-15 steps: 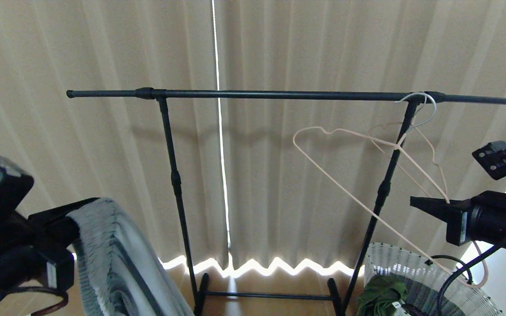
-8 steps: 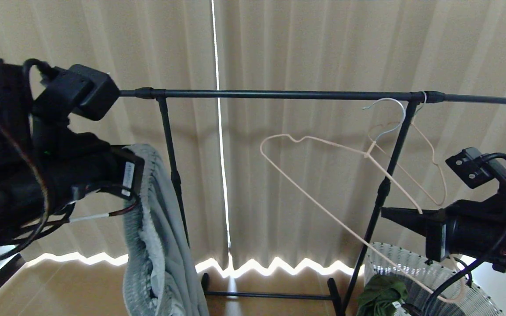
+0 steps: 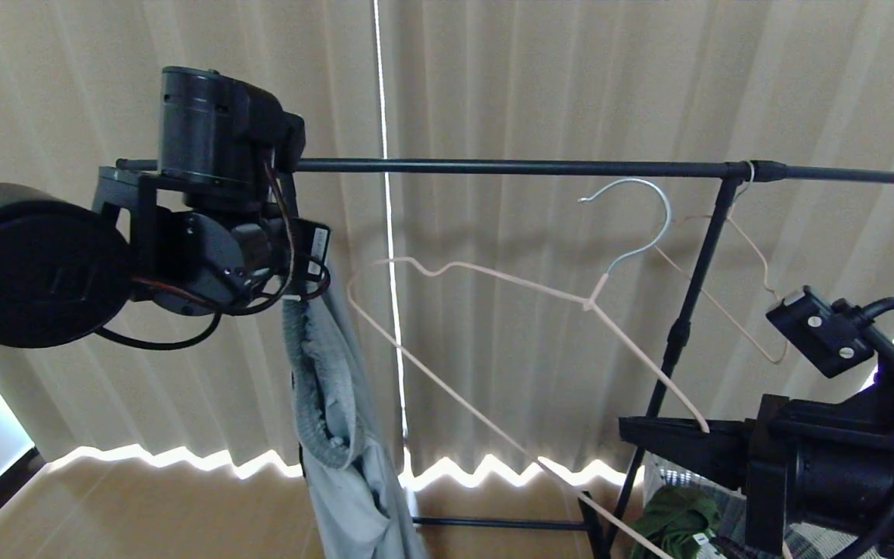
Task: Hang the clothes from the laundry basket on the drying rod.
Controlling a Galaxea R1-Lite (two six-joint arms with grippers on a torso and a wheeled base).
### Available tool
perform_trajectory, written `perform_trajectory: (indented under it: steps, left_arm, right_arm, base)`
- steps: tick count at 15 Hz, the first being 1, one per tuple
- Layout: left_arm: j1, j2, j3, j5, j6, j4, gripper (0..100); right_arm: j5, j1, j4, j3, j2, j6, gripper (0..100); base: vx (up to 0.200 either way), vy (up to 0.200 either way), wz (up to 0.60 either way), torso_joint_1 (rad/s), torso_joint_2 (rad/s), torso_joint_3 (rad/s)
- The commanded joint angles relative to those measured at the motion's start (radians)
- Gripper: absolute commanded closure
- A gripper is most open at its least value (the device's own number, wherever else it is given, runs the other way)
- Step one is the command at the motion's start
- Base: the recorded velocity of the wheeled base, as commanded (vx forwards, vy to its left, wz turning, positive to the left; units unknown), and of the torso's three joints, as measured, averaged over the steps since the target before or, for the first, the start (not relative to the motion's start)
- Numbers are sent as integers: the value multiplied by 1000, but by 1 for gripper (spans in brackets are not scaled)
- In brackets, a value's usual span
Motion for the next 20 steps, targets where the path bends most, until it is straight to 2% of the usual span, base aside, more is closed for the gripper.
perform_trajectory:
  steps: [1,4,7,10,12,17,20]
  left_arm:
    - [-2,48,-23,1,-1,-1,100]
    - [-51,40,-26,1,-1,1,100]
    - [-65,42,-38,3,3,2,100]
    - [-65,39,-38,17,4,13,100]
    - [-68,39,-41,66,7,37,100]
    - [-71,39,-38,81,7,42,100]
    - [-70,39,-43,81,6,42,100]
  right_arm:
    - [0,38,4,3,-30,4,100]
    - [-1,61,-9,7,19,4,100]
    - [-15,61,-12,-28,107,7,100]
    - [-80,59,-12,-105,185,27,100]
    - [-149,61,-12,-169,237,32,100]
    - [-175,119,-12,-240,295,70,100]
    - [-227,173,-9,-249,331,70,100]
  base:
    - [0,0,0,0,0,0]
    - [0,0,0,0,0,0]
    - [0,0,0,0,0,0]
    - [0,0,0,0,0,0]
    - [0,0,0,0,0,0]
    - [0,0,0,0,0,0]
    - [0,0,0,0,0,0]
